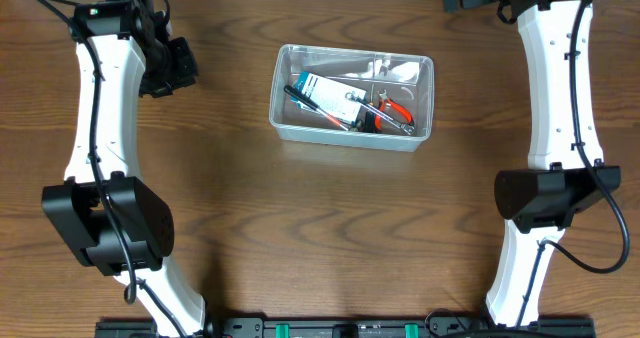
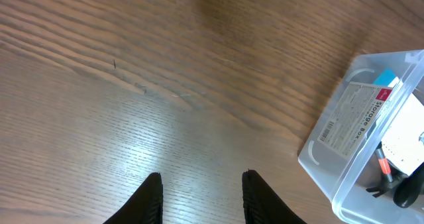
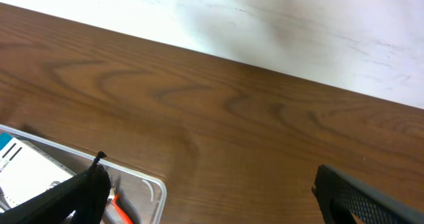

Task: Pack container

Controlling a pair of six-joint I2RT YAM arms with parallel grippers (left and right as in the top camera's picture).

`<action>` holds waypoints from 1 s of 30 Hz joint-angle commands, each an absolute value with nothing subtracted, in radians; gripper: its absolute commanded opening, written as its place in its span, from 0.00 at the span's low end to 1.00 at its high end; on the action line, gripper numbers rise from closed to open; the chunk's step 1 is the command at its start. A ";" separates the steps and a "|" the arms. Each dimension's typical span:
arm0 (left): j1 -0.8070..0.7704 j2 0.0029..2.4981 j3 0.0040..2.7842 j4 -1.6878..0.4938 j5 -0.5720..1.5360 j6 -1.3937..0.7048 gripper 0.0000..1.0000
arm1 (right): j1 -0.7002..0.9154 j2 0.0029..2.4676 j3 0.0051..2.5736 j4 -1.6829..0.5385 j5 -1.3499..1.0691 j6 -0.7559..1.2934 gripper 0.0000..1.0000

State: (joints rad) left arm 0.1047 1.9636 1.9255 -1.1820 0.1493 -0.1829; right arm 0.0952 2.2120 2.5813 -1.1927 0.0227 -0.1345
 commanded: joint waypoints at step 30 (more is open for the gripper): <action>0.105 1.976 1.919 -1.188 0.137 -0.177 0.29 | 0.142 1.617 2.545 -1.239 0.026 -0.117 0.99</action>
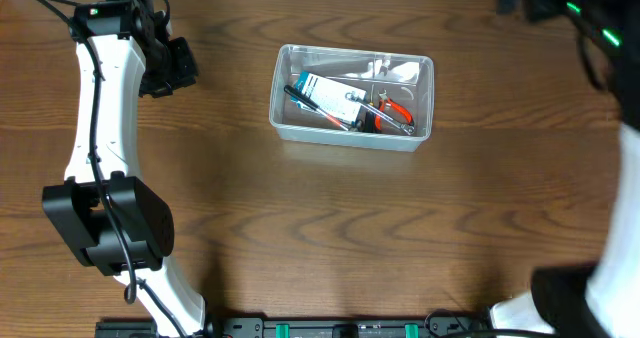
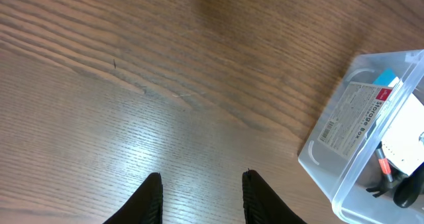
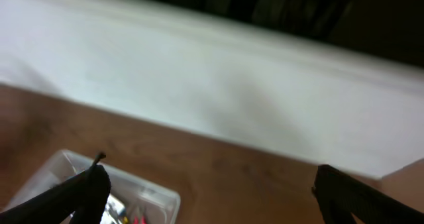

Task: Pack container

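A clear plastic container (image 1: 350,138) sits at the table's back middle. Inside lie a white and blue packet (image 1: 328,96), orange-handled pliers (image 1: 392,111) and a dark pen. My left gripper (image 1: 172,66) hovers left of the container, open and holding nothing. In the left wrist view the left gripper (image 2: 201,196) is over bare wood, with the container (image 2: 318,159) at the right edge. My right gripper is blurred at the far right back corner. In its own view the right gripper (image 3: 212,191) is wide open and empty, with the container (image 3: 162,197) at lower left.
A white wall (image 3: 199,78) runs behind the table's back edge. The left arm's base (image 1: 110,228) stands at front left. The right arm (image 1: 620,178) stretches blurred along the right edge. Brown wood (image 1: 330,228) lies in front of the container.
The right arm has gone from beside the container's back right to the far right back corner. Its camera is blurred, and shows more wall and a smaller container. The left arm is unchanged.
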Controlling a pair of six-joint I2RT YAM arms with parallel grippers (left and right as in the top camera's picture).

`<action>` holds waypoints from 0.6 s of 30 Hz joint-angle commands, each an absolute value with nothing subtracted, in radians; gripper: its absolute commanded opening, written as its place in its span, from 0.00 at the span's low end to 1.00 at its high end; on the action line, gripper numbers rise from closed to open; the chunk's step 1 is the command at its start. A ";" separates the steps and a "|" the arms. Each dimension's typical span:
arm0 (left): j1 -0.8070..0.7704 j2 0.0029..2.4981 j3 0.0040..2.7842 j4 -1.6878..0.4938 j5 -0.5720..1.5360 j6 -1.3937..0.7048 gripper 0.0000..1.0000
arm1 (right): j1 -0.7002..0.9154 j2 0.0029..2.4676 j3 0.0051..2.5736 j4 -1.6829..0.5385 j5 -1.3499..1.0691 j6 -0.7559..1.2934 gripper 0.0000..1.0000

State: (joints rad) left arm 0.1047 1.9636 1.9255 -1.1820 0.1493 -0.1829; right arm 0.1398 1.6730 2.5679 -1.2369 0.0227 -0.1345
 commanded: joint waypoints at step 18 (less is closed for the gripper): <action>0.105 1.976 1.919 -1.188 0.138 -0.177 0.29 | 0.157 0.794 1.505 -0.741 0.079 -0.211 0.99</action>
